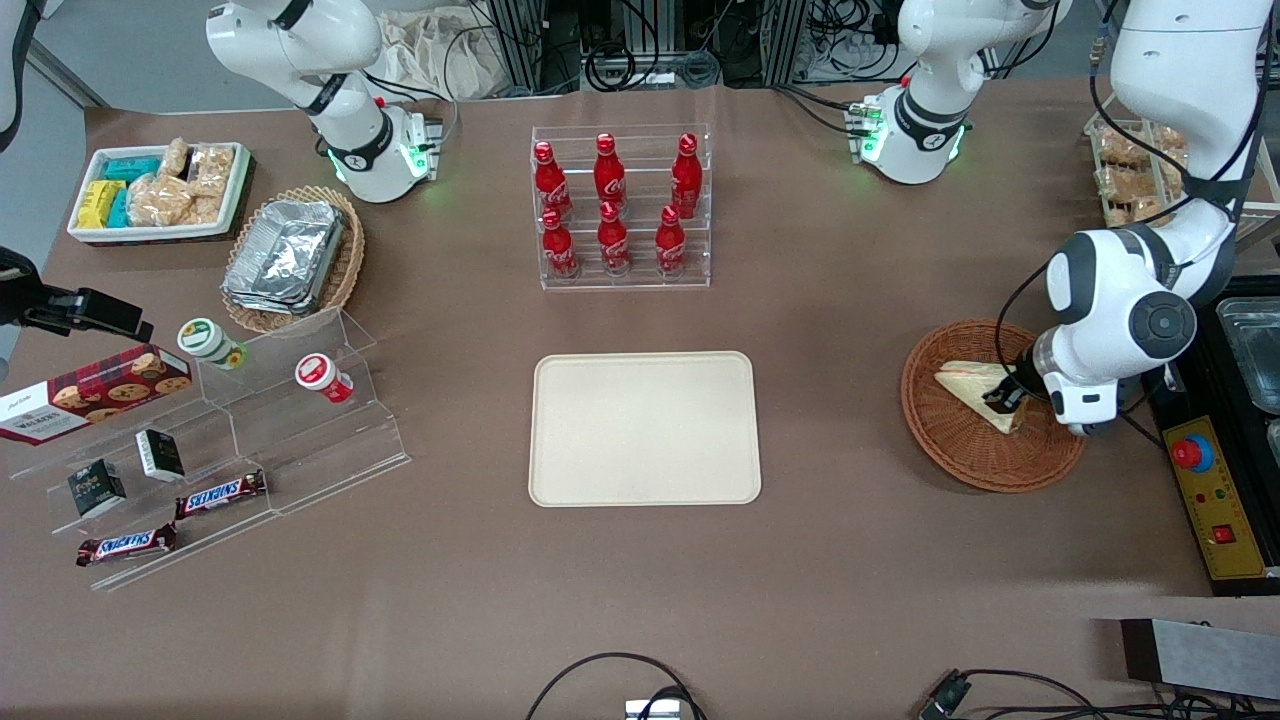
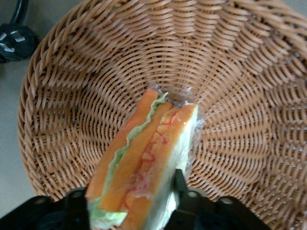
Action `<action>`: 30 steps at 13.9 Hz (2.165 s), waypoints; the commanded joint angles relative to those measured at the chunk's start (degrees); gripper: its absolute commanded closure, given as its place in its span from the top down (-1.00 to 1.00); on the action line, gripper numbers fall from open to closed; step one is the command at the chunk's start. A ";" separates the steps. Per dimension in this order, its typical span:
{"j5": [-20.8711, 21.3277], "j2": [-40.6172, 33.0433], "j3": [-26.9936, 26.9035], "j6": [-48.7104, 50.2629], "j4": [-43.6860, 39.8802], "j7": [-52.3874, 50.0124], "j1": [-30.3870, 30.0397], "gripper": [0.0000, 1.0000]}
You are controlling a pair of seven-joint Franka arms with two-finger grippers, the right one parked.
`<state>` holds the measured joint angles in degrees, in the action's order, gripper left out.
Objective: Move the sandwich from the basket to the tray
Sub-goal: 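Close the left gripper on the wrapped sandwich and lift it, then carry the held sandwich with the left gripper over the cream tray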
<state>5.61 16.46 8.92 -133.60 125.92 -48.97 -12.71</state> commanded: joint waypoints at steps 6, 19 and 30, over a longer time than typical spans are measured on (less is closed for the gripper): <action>3.61 -0.11 1.01 17.37 -15.41 1.84 5.57 -1.00; 3.44 9.09 23.32 42.73 -46.72 9.25 11.20 -1.00; 10.54 27.30 23.07 25.94 -46.12 -0.77 23.34 -1.00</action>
<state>13.04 41.16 31.89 -107.54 82.13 -48.50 9.82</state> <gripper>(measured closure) 0.806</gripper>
